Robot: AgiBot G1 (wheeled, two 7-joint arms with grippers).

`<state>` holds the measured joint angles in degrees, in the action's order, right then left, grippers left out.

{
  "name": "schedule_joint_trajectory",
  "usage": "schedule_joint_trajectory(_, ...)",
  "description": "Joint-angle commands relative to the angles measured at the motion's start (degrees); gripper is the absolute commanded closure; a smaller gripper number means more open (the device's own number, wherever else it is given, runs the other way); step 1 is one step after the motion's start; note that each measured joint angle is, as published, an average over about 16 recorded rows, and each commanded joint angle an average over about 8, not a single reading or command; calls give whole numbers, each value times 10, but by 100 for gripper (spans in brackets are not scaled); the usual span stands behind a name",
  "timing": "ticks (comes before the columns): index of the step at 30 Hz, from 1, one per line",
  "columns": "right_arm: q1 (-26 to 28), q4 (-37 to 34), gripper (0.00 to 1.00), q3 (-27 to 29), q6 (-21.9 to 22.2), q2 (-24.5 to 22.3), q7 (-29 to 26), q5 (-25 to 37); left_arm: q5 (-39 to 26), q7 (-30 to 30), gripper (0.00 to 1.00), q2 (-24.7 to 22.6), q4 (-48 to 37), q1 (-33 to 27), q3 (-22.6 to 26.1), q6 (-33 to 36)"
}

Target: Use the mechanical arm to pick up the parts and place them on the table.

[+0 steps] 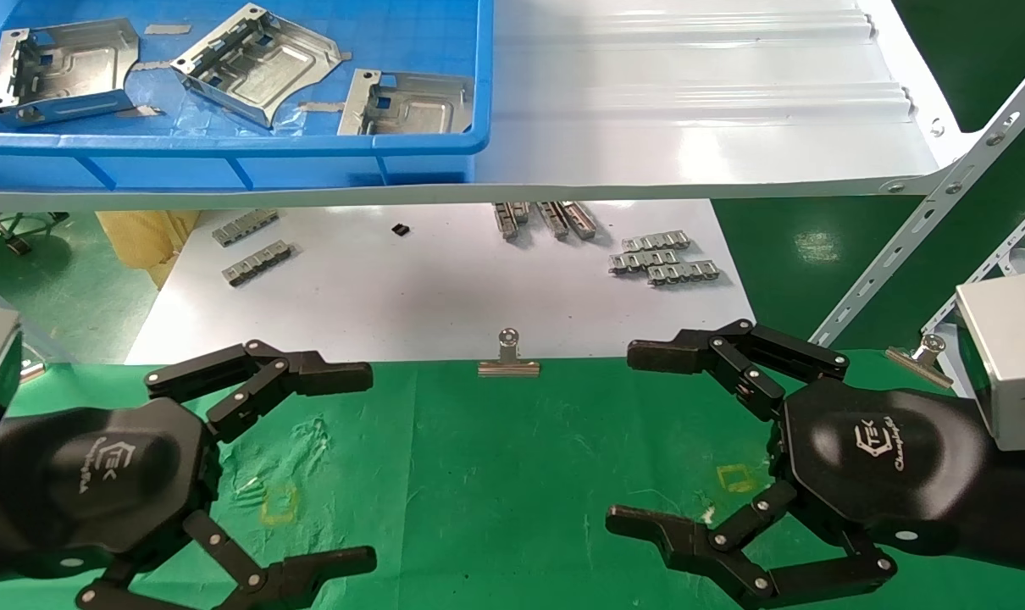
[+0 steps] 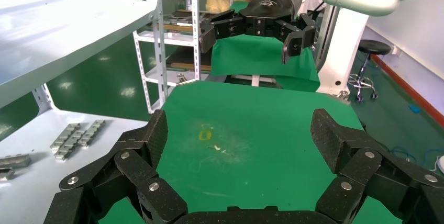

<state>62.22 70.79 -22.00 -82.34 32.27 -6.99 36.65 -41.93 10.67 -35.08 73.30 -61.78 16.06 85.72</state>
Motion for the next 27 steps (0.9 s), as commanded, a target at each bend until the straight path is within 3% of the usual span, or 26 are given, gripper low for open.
schedule_joint_trajectory(1, 0, 0, 12, 0, 0, 0, 0, 0, 0, 0, 0, 0, 0, 0, 0, 0)
schedule_joint_trajectory(8, 0, 0, 95, 0, 0, 0, 0, 0, 0, 0, 0, 0, 0, 0, 0, 0)
schedule_joint_trajectory(9, 0, 0, 100, 0, 0, 0, 0, 0, 0, 0, 0, 0, 0, 0, 0, 0)
schedule_joint_trajectory(27, 0, 0, 100, 0, 0, 0, 0, 0, 0, 0, 0, 0, 0, 0, 0, 0)
